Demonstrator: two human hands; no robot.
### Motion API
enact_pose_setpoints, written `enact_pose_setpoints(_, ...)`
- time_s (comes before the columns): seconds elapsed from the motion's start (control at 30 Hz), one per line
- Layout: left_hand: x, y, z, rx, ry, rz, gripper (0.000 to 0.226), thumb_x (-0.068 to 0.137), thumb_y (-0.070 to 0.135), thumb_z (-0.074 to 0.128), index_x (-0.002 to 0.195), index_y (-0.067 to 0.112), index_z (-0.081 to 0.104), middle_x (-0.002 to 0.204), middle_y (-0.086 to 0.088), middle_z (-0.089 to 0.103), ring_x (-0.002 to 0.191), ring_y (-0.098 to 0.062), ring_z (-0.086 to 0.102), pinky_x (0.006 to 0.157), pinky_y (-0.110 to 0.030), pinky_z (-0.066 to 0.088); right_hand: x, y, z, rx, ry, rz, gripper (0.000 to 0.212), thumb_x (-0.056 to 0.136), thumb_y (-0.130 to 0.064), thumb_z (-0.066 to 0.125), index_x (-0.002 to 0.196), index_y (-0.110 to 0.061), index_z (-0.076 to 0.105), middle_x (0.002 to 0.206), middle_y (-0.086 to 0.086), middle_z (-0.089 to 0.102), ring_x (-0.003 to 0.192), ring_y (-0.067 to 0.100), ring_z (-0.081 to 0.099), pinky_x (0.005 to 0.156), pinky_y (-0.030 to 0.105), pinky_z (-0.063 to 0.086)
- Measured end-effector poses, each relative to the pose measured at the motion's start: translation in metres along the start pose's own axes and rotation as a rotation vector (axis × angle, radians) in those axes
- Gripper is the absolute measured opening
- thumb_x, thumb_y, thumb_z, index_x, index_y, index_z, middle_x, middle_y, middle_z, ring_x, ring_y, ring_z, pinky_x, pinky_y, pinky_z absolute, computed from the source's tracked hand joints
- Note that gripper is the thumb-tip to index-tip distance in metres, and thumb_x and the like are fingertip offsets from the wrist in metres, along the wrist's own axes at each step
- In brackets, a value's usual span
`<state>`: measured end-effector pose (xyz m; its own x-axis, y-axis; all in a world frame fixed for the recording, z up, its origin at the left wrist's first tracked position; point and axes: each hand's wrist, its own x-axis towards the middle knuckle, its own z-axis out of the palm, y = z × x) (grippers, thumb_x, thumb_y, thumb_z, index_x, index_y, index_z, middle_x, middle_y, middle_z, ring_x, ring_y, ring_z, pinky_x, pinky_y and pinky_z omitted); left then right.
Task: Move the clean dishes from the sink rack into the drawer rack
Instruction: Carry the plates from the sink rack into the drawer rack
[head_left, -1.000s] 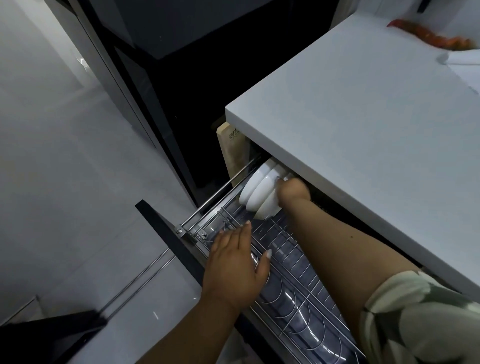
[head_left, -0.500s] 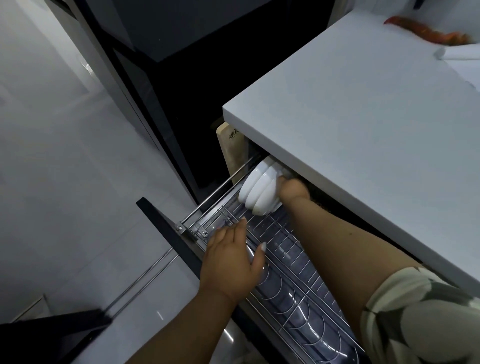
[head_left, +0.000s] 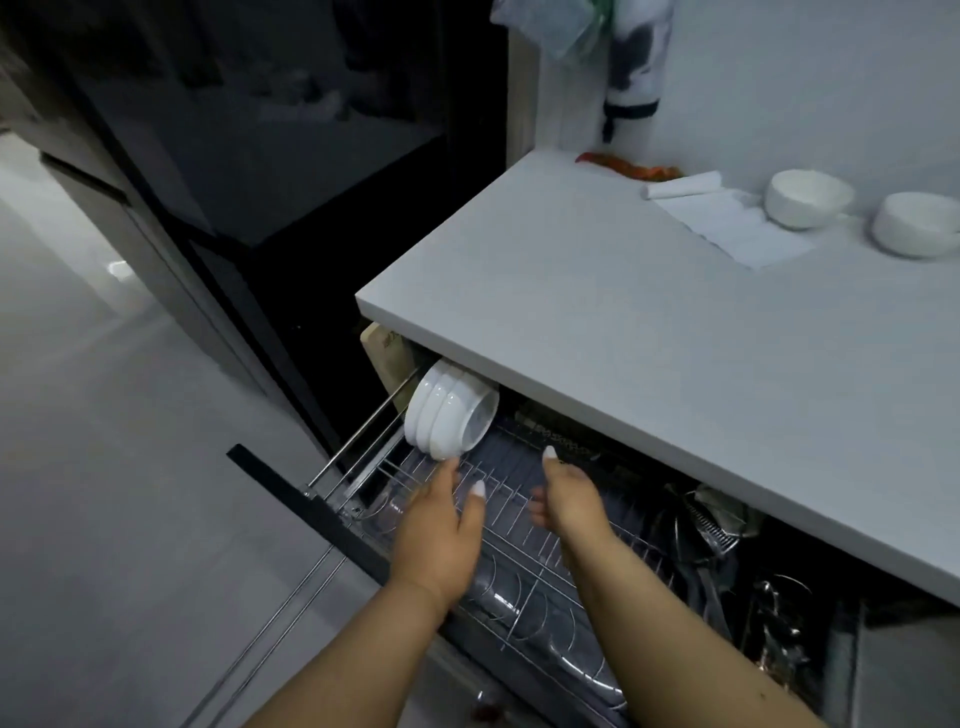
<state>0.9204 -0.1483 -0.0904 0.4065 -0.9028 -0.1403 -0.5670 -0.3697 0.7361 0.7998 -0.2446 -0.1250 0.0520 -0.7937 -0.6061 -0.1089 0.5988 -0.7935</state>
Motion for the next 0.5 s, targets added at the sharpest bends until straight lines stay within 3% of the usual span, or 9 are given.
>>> enact_pose_setpoints(0.1, -0.025, 0.036, 0.01, -0.024, -0.037, 0.078, 0.052, 0.098, 0.04, 0.042, 0.146, 0.024, 0.034, 0.133, 0.005, 0.054, 0.12, -0.012, 0.049, 0.102, -0.029, 0.038, -0.039, -0.007, -0.036, 0.11, 0.05, -0.06, 0.029, 0.1, -0.041, 0.041, 0.1, -0.012, 0.048, 0.079, 0.009, 0.054, 0.062, 0.018, 0.053, 0.06, 0.028, 0.048)
enact_pose_setpoints(0.27, -0.066, 0.098, 0.036, -0.071, -0.108, 0.225, 0.052, 0.098, 0.041, 0.041, 0.146, 0.023, 0.033, 0.127, 0.007, 0.055, 0.115, -0.011, 0.051, 0.098, -0.031, 0.041, -0.098, -0.011, -0.114, 0.188, 0.16, -0.165, 0.032, 0.1, -0.042, 0.038, 0.111, -0.014, 0.048, 0.1, 0.015, 0.061, 0.078, 0.023, 0.061, 0.077, 0.038, 0.054)
enact_pose_setpoints(0.4, -0.099, 0.151, 0.075, -0.065, -0.209, 0.368, 0.051, 0.099, 0.04, 0.041, 0.146, 0.021, 0.035, 0.129, 0.002, 0.057, 0.114, -0.012, 0.052, 0.092, -0.024, 0.039, -0.137, -0.009, -0.191, 0.328, 0.313, -0.182, 0.032, 0.1, -0.04, 0.039, 0.109, -0.012, 0.05, 0.091, 0.01, 0.059, 0.07, 0.02, 0.058, 0.063, 0.03, 0.051)
enact_pose_setpoints(0.5, -0.132, 0.19, 0.109, -0.074, -0.317, 0.456, 0.051, 0.099, 0.038, 0.042, 0.146, 0.019, 0.034, 0.129, 0.002, 0.056, 0.112, -0.01, 0.052, 0.091, -0.022, 0.038, -0.166, 0.003, -0.252, 0.373, 0.445, -0.201, 0.032, 0.1, -0.041, 0.039, 0.109, -0.012, 0.049, 0.097, 0.012, 0.06, 0.078, 0.024, 0.06, 0.072, 0.034, 0.054)
